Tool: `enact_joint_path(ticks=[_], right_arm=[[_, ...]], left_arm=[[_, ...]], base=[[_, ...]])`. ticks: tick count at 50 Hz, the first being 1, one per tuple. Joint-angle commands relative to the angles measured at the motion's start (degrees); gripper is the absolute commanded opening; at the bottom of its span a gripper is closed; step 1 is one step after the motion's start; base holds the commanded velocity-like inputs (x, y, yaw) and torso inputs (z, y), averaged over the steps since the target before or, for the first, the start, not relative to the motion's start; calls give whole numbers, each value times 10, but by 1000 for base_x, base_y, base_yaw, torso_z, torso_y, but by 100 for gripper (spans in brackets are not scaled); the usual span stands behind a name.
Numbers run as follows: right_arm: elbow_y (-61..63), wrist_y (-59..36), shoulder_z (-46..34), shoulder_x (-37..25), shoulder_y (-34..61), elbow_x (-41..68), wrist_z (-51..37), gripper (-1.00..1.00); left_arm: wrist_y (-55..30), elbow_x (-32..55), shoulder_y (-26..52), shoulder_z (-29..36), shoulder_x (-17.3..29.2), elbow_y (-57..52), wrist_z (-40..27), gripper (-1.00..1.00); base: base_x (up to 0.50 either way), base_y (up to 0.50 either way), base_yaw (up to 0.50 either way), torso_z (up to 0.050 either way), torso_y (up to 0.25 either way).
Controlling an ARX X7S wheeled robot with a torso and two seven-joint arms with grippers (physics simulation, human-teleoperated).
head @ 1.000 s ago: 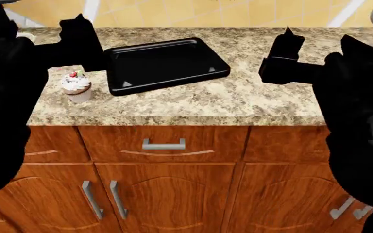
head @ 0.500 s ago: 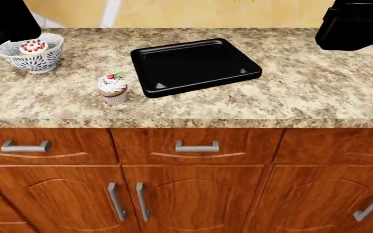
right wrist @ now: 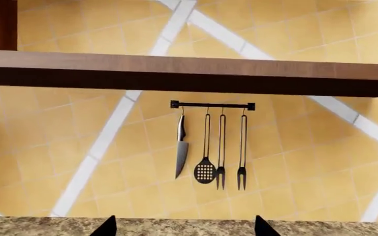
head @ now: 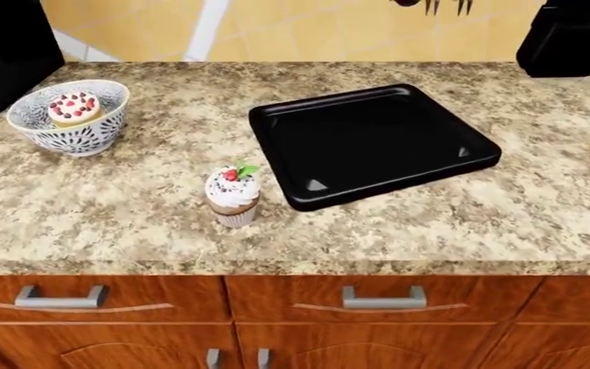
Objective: Pick up the bowl with cake and place it on the tray. Pick up the cupcake and place it on the tray.
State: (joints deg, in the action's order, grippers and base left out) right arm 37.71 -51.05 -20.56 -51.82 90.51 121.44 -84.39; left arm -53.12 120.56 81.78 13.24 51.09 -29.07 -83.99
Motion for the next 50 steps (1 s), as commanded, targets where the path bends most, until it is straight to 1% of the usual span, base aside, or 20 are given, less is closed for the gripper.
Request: enact_joint_path(ticks=[1, 33, 50], right_arm=[[1, 3, -6, -8, 11, 3, 4, 100], [6, 14, -19, -17, 15, -3, 13, 100], [8, 19, -21, -22, 19, -5, 20, 100]], left_arm=[[6, 1, 3, 7, 6, -2, 1, 100], [22, 0, 5, 21, 15, -11, 8, 100], [30, 6, 9, 30, 20, -16, 8, 100]], base=[[227, 500, 0, 0, 0], [225, 500, 0, 0, 1], [362, 424, 0, 0, 1]])
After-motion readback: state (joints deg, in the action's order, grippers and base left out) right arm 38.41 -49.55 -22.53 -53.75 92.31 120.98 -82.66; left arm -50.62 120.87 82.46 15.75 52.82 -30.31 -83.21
